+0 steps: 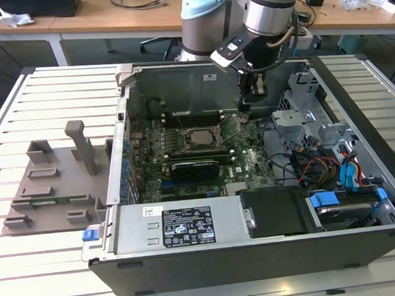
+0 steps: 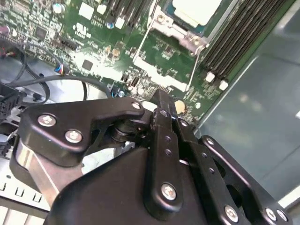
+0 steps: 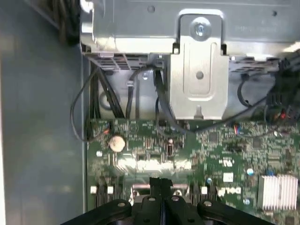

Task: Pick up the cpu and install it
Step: 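Close the cpu cover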

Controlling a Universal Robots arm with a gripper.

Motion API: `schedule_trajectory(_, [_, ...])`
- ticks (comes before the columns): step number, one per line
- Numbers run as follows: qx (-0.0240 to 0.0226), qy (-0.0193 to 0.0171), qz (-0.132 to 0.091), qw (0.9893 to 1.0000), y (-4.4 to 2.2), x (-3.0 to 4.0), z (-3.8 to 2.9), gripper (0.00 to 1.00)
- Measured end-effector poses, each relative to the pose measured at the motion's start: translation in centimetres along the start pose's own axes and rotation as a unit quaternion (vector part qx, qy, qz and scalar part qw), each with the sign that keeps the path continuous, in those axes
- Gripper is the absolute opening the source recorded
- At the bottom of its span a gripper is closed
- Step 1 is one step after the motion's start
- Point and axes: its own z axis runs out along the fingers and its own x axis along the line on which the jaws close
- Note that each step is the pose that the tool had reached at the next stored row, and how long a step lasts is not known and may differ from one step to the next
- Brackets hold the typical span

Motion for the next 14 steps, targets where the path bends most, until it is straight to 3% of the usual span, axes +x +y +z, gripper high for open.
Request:
schedule_trajectory(3, [0.0003, 0.0000, 0.000, 1.0000, 0.46, 0.05, 0.85, 0.11])
schedule_trajectory(9, [0.0003, -0.0001, 0.000, 1.0000, 0.53, 0.07, 2.07, 0.11])
schedule_trajectory(11, [0.0003, -0.0001, 0.000, 1.0000, 0.55, 0.09, 2.78, 0.11])
schedule_trajectory(14, [0.0004, 0.0000, 0.000, 1.0000, -0.29, 0.11, 3.09, 0.11])
